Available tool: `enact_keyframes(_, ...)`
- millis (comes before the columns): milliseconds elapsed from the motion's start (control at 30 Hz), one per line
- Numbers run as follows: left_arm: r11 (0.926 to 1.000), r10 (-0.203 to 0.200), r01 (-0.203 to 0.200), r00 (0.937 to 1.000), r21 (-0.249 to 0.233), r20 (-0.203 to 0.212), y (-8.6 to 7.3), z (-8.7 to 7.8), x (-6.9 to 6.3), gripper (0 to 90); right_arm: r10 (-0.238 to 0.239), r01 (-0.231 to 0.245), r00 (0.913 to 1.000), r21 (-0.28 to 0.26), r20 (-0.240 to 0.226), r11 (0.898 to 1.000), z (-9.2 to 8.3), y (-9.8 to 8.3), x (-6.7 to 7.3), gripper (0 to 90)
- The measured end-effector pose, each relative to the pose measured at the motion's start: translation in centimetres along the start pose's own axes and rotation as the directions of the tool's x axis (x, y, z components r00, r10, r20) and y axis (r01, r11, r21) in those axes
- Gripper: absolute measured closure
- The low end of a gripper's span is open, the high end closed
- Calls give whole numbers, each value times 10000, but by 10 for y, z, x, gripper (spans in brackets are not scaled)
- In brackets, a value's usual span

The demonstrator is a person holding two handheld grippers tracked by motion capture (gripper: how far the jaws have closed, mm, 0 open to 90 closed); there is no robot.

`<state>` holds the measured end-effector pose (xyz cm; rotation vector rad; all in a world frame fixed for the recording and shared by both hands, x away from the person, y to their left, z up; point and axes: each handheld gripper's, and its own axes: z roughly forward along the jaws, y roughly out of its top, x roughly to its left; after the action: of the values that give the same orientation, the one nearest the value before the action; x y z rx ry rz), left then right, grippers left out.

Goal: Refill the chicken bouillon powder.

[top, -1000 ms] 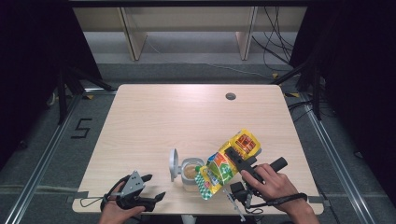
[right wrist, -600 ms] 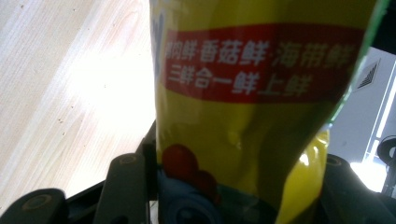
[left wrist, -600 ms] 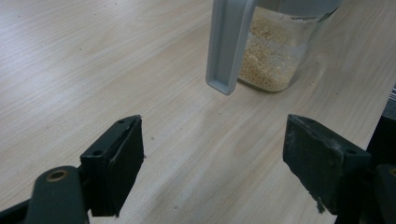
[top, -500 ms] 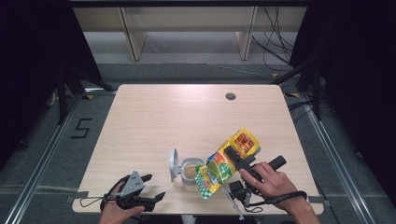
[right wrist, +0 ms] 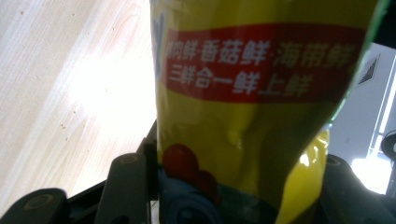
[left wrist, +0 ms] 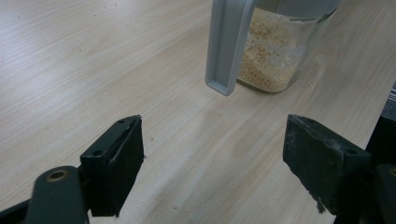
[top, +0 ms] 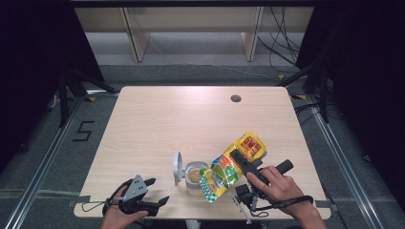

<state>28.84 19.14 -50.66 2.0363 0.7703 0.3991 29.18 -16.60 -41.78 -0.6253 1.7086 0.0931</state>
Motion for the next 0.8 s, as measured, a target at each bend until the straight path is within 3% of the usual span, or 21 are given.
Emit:
enact_keyframes(67, 10000, 2, -2, 10000, 1, 1, 0, 0, 0, 200, 344, -344, 9994, 16, 86, 9994, 0, -1, 4, 526)
enact_keyframes(100, 10000, -6, 6, 10000, -5, 0, 0, 0, 0, 200, 313, -313, 9995, 71, 24, 9995, 0, -1, 4, 526)
enact_keyframes(133, 9994, -335, 335, 9994, -110, -78, -1, 2, -2, 200, 351, -351, 9994, 64, 31, 9994, 0, -1, 4, 526)
enact_keyframes(233, 9997, -235, 235, 9997, -16, -56, -1, 1, -1, 200, 273, -270, 9995, -146, 183, 9995, 2, -1, 5, 528)
enact_keyframes(300, 10000, -49, 49, 10000, -68, 14, 0, 0, -1, 200, 571, -571, 9984, -24, 44, 9984, 1, -1, 6, 528)
enact_keyframes(333, 10000, -72, 72, 10000, -67, 11, 0, 0, -1, 200, 939, -939, 9956, 66, 9, 9956, 1, -2, 9, 529)
enact_keyframes(367, 10000, -6, 6, 10000, -13, -7, 0, 0, 0, 201, 779, -777, 9968, -164, 157, 9968, 2, -2, 8, 530)
enact_keyframes(400, 9996, -266, 266, 9996, -5, -21, -1, 0, -1, 200, 467, -465, 9988, -155, 129, 9988, 2, -2, 5, 531)
enact_keyframes(433, 9996, -286, 286, 9996, 2, -17, -1, 0, -1, 201, 1125, -1125, 9936, 18, -4, 9936, 1, -3, 11, 533)
enact_keyframes(467, 9996, -291, 291, 9996, 1, -16, -1, 0, -1, 201, 756, -755, 9971, -177, 44, 9970, 2, -4, 8, 539)
enact_keyframes(500, 9997, -253, 253, 9997, 10, -12, -1, 0, -1, 201, 985, -986, 9951, -160, -65, 9950, 2, -5, 11, 542)
enact_keyframes(567, 10000, 30, -30, 10000, 14, -13, 0, 0, 0, 201, 895, -893, 9960, -407, 29, 9952, 3, -6, 10, 544)
enact_keyframes(600, 10000, 7, -7, 10000, -55, -60, 0, 1, 0, 201, 1199, -1201, 9927, -197, -108, 9926, 2, -6, 13, 545)
enact_keyframes(667, 10000, -6, 6, 10000, -64, -79, 0, 1, -1, 201, 1073, -1071, 9942, -461, 11, 9932, 4, -8, 12, 548)
enact_keyframes(700, 10000, -9, 8, 10000, -68, -81, 0, 1, -1, 201, 1536, -1540, 9880, -316, -137, 9876, 3, -8, 15, 549)
enact_keyframes(733, 10000, -2, 2, 10000, -67, -86, 0, 1, -1, 201, 1707, -1712, 9852, -332, -163, 9847, 3, -8, 16, 550)
enact_keyframes(767, 10000, -1, 1, 10000, -33, -78, 0, 1, 0, 201, 1447, -1449, 9894, -592, -86, 9877, 3, -10, 13, 550)
enact_keyframes(800, 9995, -317, 317, 9995, 26, -10, -1, 1, -1, 201, 2062, -2074, 9781, -511, -277, 9769, 3, -11, 17, 551)
